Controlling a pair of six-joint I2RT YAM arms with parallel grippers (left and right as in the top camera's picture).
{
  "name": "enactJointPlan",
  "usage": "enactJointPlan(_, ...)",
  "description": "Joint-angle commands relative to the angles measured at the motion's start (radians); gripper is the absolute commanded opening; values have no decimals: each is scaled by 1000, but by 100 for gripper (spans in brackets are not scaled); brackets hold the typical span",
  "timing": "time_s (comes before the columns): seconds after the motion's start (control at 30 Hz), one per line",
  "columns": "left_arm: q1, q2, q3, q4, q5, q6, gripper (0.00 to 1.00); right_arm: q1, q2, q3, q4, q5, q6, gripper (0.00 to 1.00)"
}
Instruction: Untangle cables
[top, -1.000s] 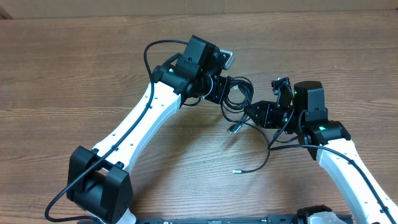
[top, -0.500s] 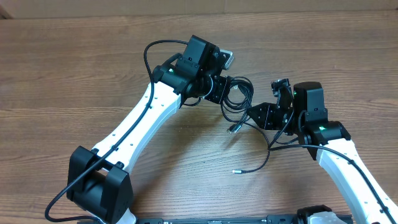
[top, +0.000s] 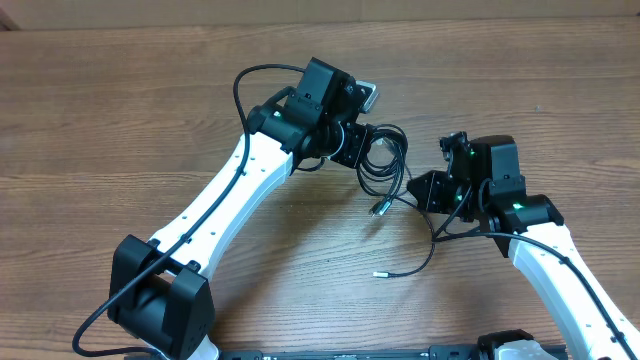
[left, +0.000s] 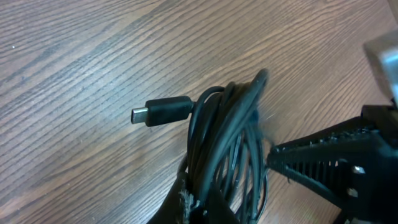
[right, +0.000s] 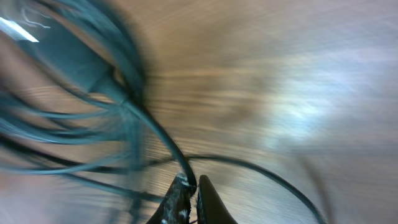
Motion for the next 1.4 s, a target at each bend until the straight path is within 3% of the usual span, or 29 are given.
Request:
enactJointPlan(0.0, 0, -24, 29, 5, -15, 19, 4, -1, 1, 19, -80, 275, 111, 4)
enactJointPlan(0.1, 0, -24, 29, 7, -15, 19, 4, -1, 2, 19, -171, 421, 207, 4)
enactJointPlan(0.2, 0, -24, 29, 8, -15, 20, 4, -1, 1, 19, -203, 428, 237, 7)
enactJointPlan(0.3, 0, -24, 29, 9, -15, 21, 4, -1, 1, 19, -187, 385, 229, 39)
enactJointPlan(0.37, 0, -24, 29, 10, -15, 24, 4, -1, 1, 19, -171, 370, 226, 50)
enactJointPlan(0.5, 0, -24, 29, 11, -17, 48, 4, -1, 1, 19, -108, 245, 158, 52)
enactJointPlan(0.63, 0, -24, 29, 4, -40, 71, 4, -1, 1, 19, -8, -42, -2, 53)
enactJointPlan(0.8, 0, -24, 29, -46, 128, 234, 4, -1, 1, 19, 113, -187, -64, 53)
enactJointPlan(1.03, 2, -24, 29, -112, 224, 290, 4, -1, 1, 19, 231, -180, -63, 52)
enactJointPlan(1.2, 19, -24, 29, -119, 332, 327, 4, -1, 1, 19, 206, -78, -63, 33)
enactJointPlan(1.37, 60, -24, 29, -117, 317, 327, 4, -1, 1, 19, 136, -84, -63, 6)
